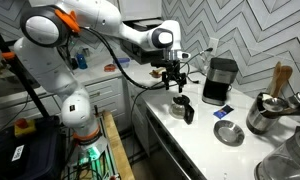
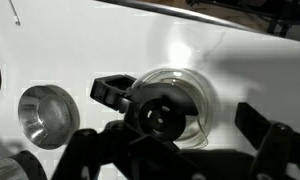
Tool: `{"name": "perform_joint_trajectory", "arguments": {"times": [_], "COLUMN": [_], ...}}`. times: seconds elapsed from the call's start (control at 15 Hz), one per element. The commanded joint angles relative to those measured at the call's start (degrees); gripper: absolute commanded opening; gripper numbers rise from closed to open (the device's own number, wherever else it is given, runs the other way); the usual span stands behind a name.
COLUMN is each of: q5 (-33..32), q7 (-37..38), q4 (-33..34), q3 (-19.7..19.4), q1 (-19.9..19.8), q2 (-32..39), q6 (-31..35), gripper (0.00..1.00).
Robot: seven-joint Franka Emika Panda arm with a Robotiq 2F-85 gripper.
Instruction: Open the black lid of the coffee jar
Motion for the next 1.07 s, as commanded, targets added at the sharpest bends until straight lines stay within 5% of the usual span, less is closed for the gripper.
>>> {"name": "perform_joint_trajectory", "arguments": {"times": [0.0,1.0], "q5": [-1.4,-12.1], "q7": [1.9,16.9], "q4": [0.5,0.9], "q3": [0.3,1.3], "q1": [-0.2,-0.4], "q2": [0.7,5.6], "q6": [-0.6,5.6], "gripper": [1.0,1.0]}}
